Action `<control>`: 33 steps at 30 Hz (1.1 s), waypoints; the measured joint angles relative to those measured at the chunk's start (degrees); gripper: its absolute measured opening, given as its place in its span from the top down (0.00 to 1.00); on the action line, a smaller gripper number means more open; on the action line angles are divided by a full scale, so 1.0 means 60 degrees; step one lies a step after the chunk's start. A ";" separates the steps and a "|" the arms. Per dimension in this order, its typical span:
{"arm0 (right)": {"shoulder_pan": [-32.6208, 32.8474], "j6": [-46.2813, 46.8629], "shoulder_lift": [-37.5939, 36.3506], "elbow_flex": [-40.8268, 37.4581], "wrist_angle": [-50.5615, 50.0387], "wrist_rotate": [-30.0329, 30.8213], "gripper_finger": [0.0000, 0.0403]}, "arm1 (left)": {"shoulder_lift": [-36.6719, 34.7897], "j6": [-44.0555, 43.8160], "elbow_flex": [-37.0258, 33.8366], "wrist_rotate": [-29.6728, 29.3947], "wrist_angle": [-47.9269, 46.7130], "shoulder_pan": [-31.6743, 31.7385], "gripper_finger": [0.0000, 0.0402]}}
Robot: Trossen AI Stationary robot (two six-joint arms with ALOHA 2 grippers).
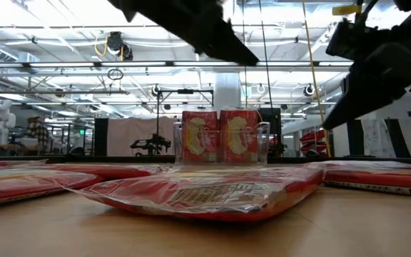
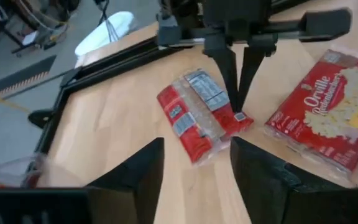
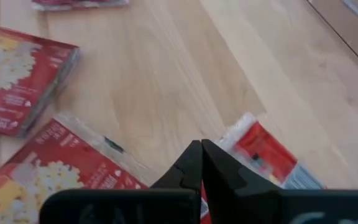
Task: Sort popcorn bags into baskets
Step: Put the red popcorn bag into the transparent bin
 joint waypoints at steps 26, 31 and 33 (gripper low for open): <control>0.0400 -0.2037 0.2180 0.0010 -0.0966 -0.0213 0.67 | 0.1094 0.0207 -0.0004 -0.0124 0.0653 -0.0140 0.57; 0.0315 -0.2225 0.2207 -0.0021 -0.0442 -0.0215 0.96 | 0.1093 0.0287 -0.0004 -0.0124 0.0716 -0.0106 0.59; 0.0249 -0.2225 0.2200 -0.0029 -0.0336 -0.0171 0.97 | 0.1101 0.0401 -0.0004 -0.0125 0.0723 -0.0082 0.59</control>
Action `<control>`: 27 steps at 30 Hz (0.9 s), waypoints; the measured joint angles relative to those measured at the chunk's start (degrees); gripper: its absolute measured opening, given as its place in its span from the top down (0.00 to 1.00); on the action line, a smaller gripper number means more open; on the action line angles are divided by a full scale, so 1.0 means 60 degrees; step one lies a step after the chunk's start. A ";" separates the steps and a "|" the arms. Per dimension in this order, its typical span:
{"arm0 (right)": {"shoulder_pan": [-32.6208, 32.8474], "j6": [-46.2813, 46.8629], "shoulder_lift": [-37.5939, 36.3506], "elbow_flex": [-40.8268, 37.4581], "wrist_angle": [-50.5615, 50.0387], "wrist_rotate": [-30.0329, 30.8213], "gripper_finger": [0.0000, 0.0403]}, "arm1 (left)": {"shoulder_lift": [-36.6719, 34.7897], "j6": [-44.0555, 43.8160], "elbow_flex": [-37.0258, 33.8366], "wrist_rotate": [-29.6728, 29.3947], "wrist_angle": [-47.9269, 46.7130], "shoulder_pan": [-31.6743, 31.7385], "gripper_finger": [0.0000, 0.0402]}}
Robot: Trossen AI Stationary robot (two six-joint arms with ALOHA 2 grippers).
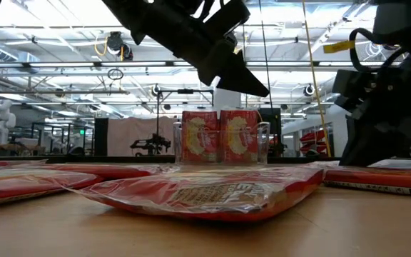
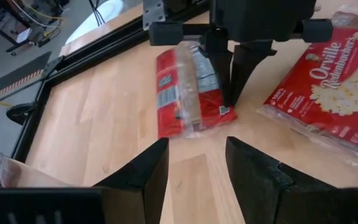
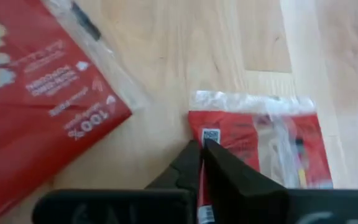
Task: Sort popcorn bags into baskets
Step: Put the red popcorn bag into the transparent bin
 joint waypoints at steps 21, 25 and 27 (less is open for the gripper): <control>-0.0405 0.0092 -0.1817 0.0109 0.0369 -0.0314 1.00 | 0.2018 0.1648 -0.0004 -0.0213 0.2372 -0.0204 0.43; 0.0048 0.1519 -0.2073 0.0865 -0.2104 -0.0333 0.99 | 0.2000 0.1573 -0.0004 -0.0214 0.2458 -0.0197 0.43; 0.0346 0.2319 -0.2038 0.1208 -0.3352 -0.0541 0.97 | 0.1986 0.1548 -0.0004 -0.0214 0.2477 -0.0196 0.43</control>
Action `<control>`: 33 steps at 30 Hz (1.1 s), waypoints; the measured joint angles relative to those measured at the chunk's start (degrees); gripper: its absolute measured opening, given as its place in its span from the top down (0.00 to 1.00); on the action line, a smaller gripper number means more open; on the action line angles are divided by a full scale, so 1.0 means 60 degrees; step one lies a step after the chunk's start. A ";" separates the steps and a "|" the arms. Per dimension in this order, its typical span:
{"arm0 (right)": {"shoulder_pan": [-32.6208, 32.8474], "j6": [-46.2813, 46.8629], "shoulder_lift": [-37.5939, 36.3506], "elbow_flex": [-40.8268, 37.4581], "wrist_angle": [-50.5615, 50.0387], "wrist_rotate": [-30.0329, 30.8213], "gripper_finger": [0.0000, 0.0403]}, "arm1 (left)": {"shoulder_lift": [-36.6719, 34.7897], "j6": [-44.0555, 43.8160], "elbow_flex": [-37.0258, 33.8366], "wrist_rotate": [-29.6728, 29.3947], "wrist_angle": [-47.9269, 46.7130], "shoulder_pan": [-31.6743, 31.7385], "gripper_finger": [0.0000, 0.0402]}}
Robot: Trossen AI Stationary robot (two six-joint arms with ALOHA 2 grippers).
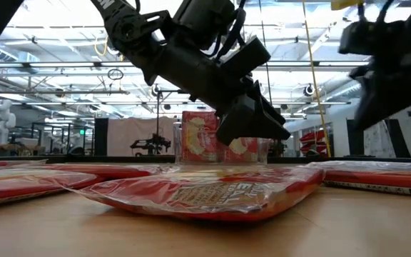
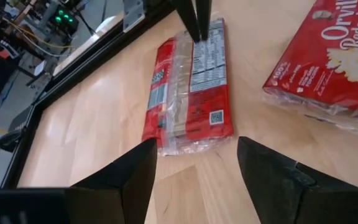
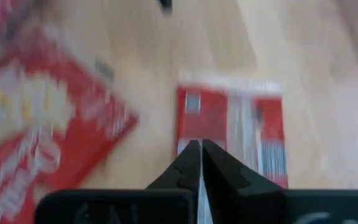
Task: Sort popcorn bags into baskets
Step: Put the red popcorn bag into the transparent bin
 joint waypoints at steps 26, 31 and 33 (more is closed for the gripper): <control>0.1667 0.4923 0.0815 -0.1279 -0.1088 -0.0508 0.43 | -0.0002 -0.0270 0.0000 0.0000 -0.0021 0.0010 0.43; 0.1206 0.4662 0.0792 -0.1990 -0.0071 -0.0984 0.48 | -0.0004 -0.0209 0.0000 0.0000 -0.0021 0.0010 0.43; 0.1113 0.4439 0.0808 -0.2024 0.0145 -0.0923 0.56 | 0.0000 -0.0208 0.0000 0.0000 -0.0021 0.0018 0.43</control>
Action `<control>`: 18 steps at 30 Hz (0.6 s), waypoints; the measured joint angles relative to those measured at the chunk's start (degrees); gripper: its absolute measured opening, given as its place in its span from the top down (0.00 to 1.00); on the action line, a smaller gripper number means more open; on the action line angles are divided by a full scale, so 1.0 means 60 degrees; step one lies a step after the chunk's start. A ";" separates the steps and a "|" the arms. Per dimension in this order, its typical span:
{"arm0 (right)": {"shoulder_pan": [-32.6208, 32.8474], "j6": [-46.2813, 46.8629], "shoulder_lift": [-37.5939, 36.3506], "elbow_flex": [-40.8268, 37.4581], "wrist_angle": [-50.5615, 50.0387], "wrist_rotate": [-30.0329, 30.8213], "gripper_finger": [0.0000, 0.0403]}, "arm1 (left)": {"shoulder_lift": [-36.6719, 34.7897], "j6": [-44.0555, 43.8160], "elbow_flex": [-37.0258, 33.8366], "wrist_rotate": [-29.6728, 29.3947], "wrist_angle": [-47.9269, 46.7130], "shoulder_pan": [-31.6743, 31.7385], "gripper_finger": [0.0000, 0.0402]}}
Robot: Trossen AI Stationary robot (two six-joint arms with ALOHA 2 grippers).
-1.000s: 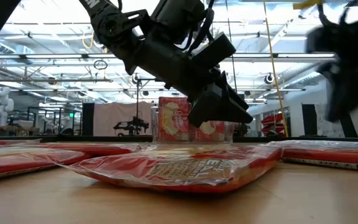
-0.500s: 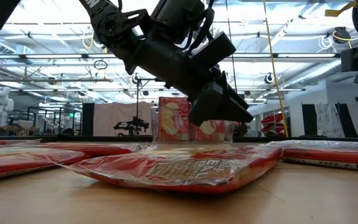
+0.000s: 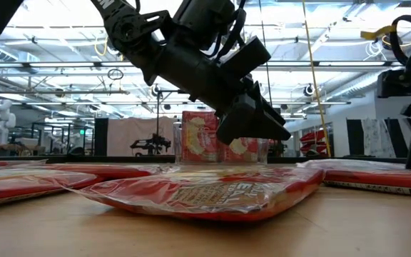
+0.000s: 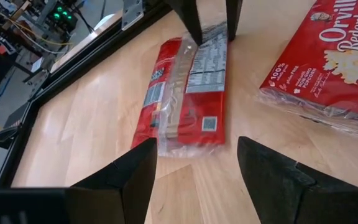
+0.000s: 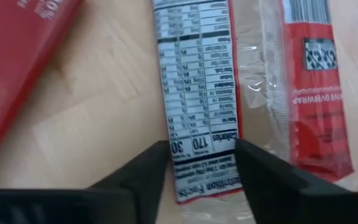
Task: Sort popcorn bags into baskets
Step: Put the red popcorn bag into the transparent bin
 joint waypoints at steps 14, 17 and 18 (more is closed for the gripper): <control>-0.0565 -0.1912 0.0090 -0.0066 0.2946 0.1667 0.98 | 0.0002 -0.0159 0.0000 -0.0003 0.0087 0.0425 0.43; -0.0762 -0.2787 0.0060 -0.0066 0.4123 0.1757 1.00 | 0.0039 -0.0309 0.0000 -0.0042 0.0051 0.0536 0.43; -0.0832 -0.3024 0.0071 -0.0062 0.4473 0.1784 1.00 | 0.0043 -0.0327 0.0000 -0.0101 0.0055 0.0554 0.43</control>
